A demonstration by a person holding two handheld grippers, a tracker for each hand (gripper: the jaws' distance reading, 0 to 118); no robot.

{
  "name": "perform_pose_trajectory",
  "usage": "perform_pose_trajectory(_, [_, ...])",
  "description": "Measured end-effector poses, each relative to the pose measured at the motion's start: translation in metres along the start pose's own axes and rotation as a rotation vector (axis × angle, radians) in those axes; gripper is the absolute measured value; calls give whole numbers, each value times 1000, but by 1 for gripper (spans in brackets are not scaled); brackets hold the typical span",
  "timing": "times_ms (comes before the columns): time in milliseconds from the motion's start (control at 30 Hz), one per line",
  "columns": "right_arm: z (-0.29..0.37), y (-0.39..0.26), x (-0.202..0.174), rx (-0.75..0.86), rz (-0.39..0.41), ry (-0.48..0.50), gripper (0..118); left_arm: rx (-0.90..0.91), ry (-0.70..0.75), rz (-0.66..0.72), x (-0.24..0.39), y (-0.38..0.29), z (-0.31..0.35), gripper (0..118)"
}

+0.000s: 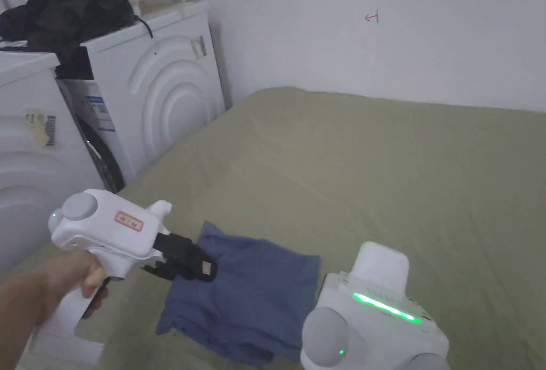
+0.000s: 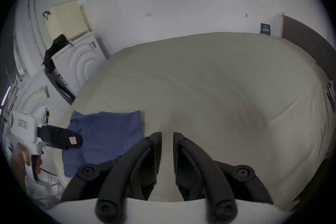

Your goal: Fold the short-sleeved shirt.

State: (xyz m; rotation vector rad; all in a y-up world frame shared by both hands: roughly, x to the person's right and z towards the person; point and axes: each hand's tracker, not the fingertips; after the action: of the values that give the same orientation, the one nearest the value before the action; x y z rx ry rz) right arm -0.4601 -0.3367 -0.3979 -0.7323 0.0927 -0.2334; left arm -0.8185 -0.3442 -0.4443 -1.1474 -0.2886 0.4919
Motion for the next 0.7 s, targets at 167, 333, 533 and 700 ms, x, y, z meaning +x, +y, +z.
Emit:
perform_pose_trajectory(167, [-13, -17, -33, -60, 2, 71, 17, 10, 153, 17, -51, 1, 20, 36])
perform_pose_trajectory(333, [-16, -16, -25, -83, 46, 120, 17, 101, 334, -101, -32, 3, 45, 107])
perform_pose_trajectory(533, [23, 6, 38, -33, 86, 124, 17, 394, 348, -42, 47, -24, 89, 1])
perform_pose_trajectory(700, [60, 21, 140, 20, 116, 87, 17, 504, 190, -171, 169, -73, 43, 0])
